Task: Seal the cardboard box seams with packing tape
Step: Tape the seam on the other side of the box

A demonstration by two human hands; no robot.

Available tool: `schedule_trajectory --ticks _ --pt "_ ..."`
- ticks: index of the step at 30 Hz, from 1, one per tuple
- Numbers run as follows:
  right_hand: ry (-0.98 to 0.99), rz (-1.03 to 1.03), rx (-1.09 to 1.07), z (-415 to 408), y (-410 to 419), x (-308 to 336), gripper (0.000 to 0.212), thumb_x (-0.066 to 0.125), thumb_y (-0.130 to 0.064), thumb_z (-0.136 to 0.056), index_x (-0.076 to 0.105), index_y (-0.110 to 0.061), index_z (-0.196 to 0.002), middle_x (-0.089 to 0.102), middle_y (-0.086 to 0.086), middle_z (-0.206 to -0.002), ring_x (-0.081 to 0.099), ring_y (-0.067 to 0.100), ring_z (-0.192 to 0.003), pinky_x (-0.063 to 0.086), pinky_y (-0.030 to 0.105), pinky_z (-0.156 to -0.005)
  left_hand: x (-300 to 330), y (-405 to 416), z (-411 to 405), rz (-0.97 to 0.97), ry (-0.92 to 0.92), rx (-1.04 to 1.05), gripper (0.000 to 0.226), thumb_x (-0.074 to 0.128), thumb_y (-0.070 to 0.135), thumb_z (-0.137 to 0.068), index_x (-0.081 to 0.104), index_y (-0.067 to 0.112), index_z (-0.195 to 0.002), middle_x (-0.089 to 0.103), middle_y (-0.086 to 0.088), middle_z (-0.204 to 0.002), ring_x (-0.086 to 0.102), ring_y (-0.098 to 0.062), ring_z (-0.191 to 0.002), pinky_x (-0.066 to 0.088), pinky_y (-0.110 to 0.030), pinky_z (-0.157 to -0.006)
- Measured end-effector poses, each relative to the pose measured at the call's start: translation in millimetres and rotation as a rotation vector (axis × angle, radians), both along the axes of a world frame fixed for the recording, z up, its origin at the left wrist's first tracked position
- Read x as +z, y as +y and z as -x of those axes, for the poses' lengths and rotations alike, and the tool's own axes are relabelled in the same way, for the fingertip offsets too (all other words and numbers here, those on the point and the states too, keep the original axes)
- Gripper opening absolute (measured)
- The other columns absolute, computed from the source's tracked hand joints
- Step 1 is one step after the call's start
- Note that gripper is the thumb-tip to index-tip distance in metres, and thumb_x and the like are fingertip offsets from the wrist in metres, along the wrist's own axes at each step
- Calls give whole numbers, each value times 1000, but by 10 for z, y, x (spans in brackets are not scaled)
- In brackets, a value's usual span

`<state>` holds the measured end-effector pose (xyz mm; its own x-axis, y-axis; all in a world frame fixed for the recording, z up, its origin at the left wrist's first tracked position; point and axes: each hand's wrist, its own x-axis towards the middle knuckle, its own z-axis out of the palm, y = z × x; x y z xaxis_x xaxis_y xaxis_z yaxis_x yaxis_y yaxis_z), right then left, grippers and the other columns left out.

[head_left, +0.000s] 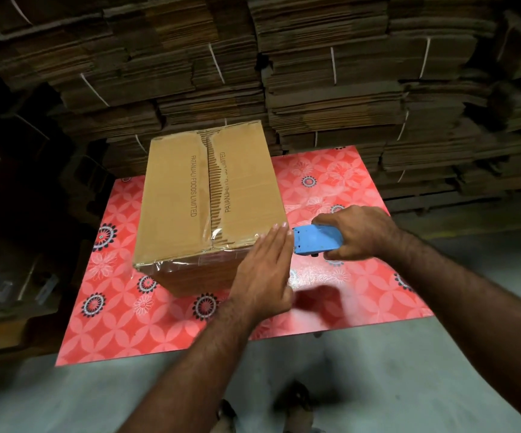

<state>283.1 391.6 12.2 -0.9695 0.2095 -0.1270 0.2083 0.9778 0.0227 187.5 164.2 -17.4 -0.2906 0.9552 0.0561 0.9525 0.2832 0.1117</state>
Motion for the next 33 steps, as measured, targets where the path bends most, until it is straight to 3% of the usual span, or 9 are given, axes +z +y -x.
schedule_trajectory --ticks 4,9,15,18,22,25,30,33 --pt "55 103 -1 -120 159 -51 76 56 -69 -65 49 -38 -134 71 -1 -109 66 28 -95 49 32 -67 -26 -26 48 45 79 -26 95 41 28 -63 31 -5 -151 27 -22 -161 25 -34 -150 23 -47 -122" --pt "126 256 -18 -242 242 -255 73 61 -69 -66 54 -34 -130 73 -4 -103 68 26 -86 54 33 -69 -53 -8 25 84 94 -23 102 62 24 -59 30 -4 -151 26 -21 -161 26 -33 -150 21 -46 -123" --pt "132 324 -35 -237 262 -419 70 61 -70 -65 54 -37 -126 72 -8 -98 68 23 -83 54 31 -69 14 4 9 110 69 4 101 62 22 -59 31 -2 -152 27 -19 -161 27 -33 -149 25 -46 -122" --pt "41 396 -36 -102 253 -362 72 57 -73 -59 56 -38 -123 71 -10 -98 66 18 -83 55 33 -75 83 43 27 100 67 6 90 57 25 -64 38 -1 -148 38 -20 -155 38 -36 -142 36 -47 -115" --pt "-35 521 -43 -7 239 -323 63 64 -63 -60 60 -37 -117 70 -14 -99 64 12 -86 54 34 -81 291 177 78 112 145 -59 75 44 32 -67 48 3 -135 52 -13 -127 51 -33 -114 44 -42 -94" --pt "-27 556 -62 30 230 -337 56 67 -59 -61 61 -38 -113 70 -16 -97 64 9 -86 52 30 -80 290 236 160 100 166 -147 71 46 28 -69 51 -2 -133 53 -17 -133 50 -36 -122 39 -48 -108" --pt "-165 480 -111 -78 342 -561 63 67 -66 -58 62 -36 -113 71 -11 -97 63 15 -82 53 30 -74 216 205 218 82 110 -160 71 51 17 -67 54 -9 -133 56 -23 -138 54 -40 -128 47 -47 -107" --pt "-134 297 -336 -266 308 -831 72 67 -72 -67 54 -31 -124 70 1 -107 63 25 -90 47 31 -71 140 193 194 57 121 -147 75 65 8 -65 51 -9 -137 52 -25 -143 51 -41 -131 44 -49 -109"
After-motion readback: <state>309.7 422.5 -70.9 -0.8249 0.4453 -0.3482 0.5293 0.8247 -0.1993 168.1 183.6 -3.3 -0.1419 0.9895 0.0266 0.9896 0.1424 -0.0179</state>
